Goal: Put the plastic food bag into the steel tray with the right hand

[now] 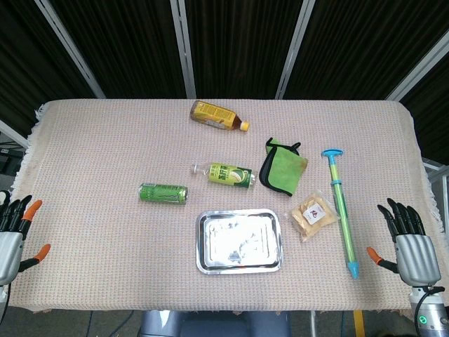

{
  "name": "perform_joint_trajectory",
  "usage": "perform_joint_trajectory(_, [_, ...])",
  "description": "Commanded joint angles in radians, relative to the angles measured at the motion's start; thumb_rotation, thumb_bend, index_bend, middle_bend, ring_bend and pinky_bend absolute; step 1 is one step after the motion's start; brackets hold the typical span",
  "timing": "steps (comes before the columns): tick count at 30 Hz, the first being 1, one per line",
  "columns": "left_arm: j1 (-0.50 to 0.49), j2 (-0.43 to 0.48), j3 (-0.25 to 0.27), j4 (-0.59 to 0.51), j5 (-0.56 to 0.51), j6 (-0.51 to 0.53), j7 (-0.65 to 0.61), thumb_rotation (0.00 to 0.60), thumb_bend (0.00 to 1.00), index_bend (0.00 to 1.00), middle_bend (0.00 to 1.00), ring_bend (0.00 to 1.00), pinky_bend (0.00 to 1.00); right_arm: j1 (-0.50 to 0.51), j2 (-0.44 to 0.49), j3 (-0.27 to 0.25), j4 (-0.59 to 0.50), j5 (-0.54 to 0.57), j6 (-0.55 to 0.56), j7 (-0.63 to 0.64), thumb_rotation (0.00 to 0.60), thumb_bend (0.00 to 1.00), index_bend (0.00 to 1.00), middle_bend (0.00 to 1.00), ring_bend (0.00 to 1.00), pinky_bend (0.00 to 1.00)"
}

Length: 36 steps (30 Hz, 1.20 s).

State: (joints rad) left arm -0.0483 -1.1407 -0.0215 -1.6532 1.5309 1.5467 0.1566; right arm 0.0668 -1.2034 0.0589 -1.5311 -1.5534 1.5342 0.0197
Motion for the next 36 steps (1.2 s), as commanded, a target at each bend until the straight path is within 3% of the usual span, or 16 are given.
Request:
perform_joint_trajectory(1, [0.000,0.001,0.001,-0.001,0.001,-0.001,0.001,0.600,0.24,0.09,0.00,0.00,0.00,-0.001,-0.002,-0.001,0.004,-0.001,0.001,0.003,0.600,0.16,0.09,0.01,0.00,0.05])
perform_joint_trajectory(27, [0.009,0.005,0.007,0.000,-0.013,-0.012,-0.003,0.600,0.24,0.09,0.00,0.00,0.00,0.006,-0.007,-0.002,0.023,-0.009,-0.004,0.028,0.600,0.16,0.05,0.00,0.00,0.05])
perform_joint_trajectory(36, [-0.003,-0.004,0.003,0.006,-0.026,-0.039,-0.001,0.600,0.24,0.09,0.00,0.00,0.00,0.081,0.037,0.007,-0.039,-0.047,-0.092,-0.002,0.600,0.11,0.01,0.00,0.00,0.05])
